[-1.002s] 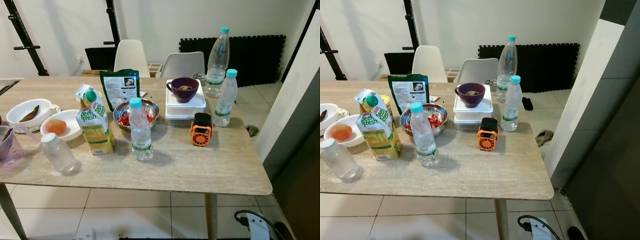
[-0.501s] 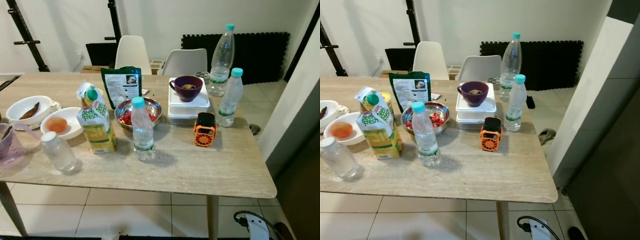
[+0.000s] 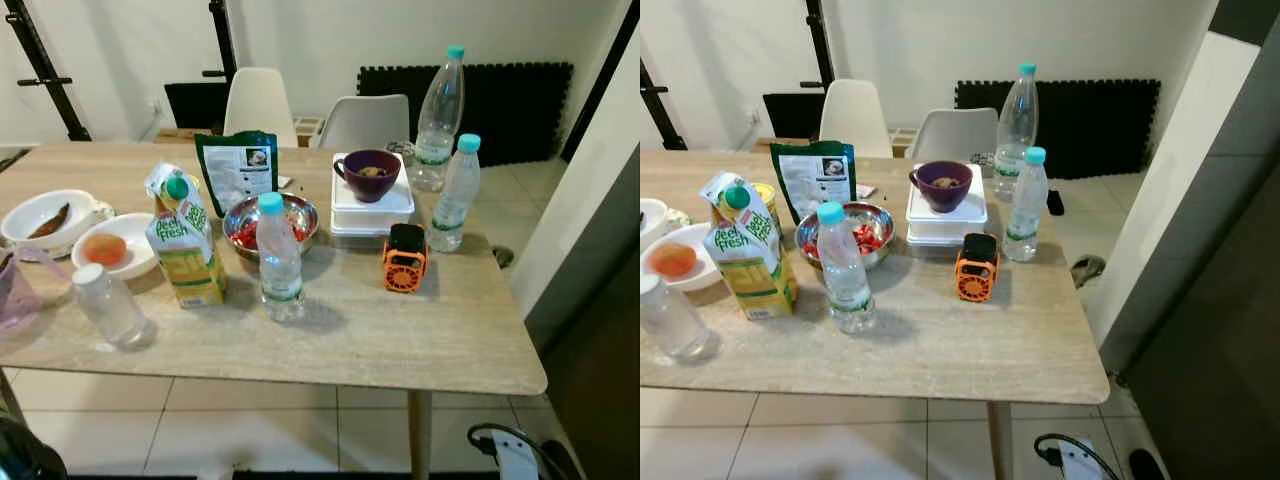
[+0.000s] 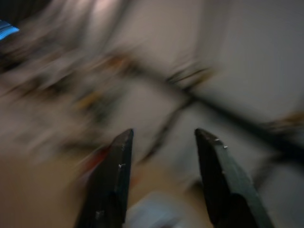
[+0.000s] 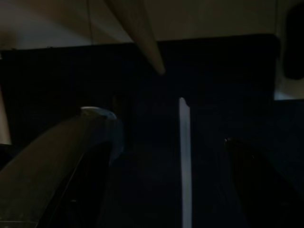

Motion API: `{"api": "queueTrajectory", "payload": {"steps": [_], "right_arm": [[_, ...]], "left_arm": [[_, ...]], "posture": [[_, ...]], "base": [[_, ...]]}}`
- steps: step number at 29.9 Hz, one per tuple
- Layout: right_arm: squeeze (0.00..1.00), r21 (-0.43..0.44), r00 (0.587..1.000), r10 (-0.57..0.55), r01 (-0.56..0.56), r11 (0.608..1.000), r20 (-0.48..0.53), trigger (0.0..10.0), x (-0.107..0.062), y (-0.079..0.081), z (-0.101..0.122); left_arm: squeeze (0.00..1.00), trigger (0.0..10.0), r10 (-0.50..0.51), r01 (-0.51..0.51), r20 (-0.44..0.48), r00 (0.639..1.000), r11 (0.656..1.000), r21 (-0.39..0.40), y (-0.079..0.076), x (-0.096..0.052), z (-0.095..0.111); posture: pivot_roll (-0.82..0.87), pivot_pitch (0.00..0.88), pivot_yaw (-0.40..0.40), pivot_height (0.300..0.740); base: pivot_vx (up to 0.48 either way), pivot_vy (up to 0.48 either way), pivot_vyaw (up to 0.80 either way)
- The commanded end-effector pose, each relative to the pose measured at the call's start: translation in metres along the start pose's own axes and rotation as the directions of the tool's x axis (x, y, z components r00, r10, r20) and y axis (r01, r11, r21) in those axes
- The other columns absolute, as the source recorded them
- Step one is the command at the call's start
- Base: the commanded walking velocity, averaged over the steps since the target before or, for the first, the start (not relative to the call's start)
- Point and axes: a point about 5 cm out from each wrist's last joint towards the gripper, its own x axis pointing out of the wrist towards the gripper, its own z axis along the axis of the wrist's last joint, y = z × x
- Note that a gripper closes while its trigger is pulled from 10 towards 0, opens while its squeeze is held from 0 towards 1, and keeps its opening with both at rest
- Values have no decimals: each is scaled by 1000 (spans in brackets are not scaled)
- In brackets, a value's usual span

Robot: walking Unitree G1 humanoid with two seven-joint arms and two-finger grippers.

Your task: Restocking fridge

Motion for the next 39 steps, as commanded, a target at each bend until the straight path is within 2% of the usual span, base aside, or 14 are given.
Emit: {"api": "queueTrajectory", "payload": {"steps": [1,2,7,8,10,11,15,21,24,25,27,30,35,39], "right_arm": [[0,-10,1000,6,-6,1000,-8,10000,0,1,-2],[0,-10,1000,6,-6,1000,-8,10000,0,1,-2],[0,-16,1000,8,-8,1000,-4,10000,0,1,1],[0,-17,1000,7,-7,1000,-3,10000,0,1,2],[0,-17,1000,7,-7,1000,-2,10000,0,1,2],[0,-12,1000,5,-5,1000,1,10000,0,1,3],[0,-13,1000,8,-8,1000,-2,10000,0,2,2],[0,-7,1000,10,-10,1000,1,10000,1,2,2],[0,-6,1000,9,-9,1000,-1,10000,0,2,1],[0,-6,1000,9,-9,1000,-1,10000,0,2,1],[0,-7,1000,9,-9,1000,-2,10000,0,2,1],[0,-5,1000,8,-8,1000,-5,10000,0,2,0],[0,-7,1000,8,-8,1000,-11,10000,0,2,-3],[0,-3,1000,9,-9,1000,-16,10000,0,2,-5]], "left_arm": [[1000,10000,-241,240,38,970,971,17,-36,11,15],[1000,10000,-241,240,38,970,971,17,-36,11,15],[1000,10000,-565,582,-170,808,810,75,-93,-5,-15],[373,10000,-595,622,-224,772,779,72,-98,-9,-21],[373,10000,-622,661,-260,739,744,100,-100,-13,-24],[0,10000,-650,697,-283,705,709,108,-104,-15,-21],[0,10000,-693,769,-349,631,617,167,-106,-13,-2],[0,10000,-624,805,-530,574,548,226,-88,-10,7],[0,10000,-645,873,-611,460,456,175,-82,-23,11],[0,10000,-645,873,-611,460,456,175,-82,-23,11],[0,10000,-637,916,-684,355,381,121,-70,-38,8],[0,10000,-629,931,-726,278,363,42,-61,-51,0],[0,10000,-633,927,-730,258,376,1,-58,-59,-10],[0,10000,-611,890,-760,223,445,-96,-50,-81,-39]], "posture": [[-6,0,17,740],[-6,0,17,740],[-11,0,17,740],[-14,0,18,740],[-14,0,18,740],[-17,0,16,740],[-14,0,12,740],[-13,0,19,740],[-14,0,21,740],[-14,0,21,740],[-14,0,24,740],[-14,0,24,740],[-9,0,24,740],[-13,0,24,740]], "base": [[0,0,0],[0,0,0],[0,0,0],[0,0,0],[0,0,0],[0,0,0],[0,0,0],[0,0,0],[0,0,0],[0,0,0],[0,0,0],[0,0,0],[0,0,0],[0,0,0]]}}
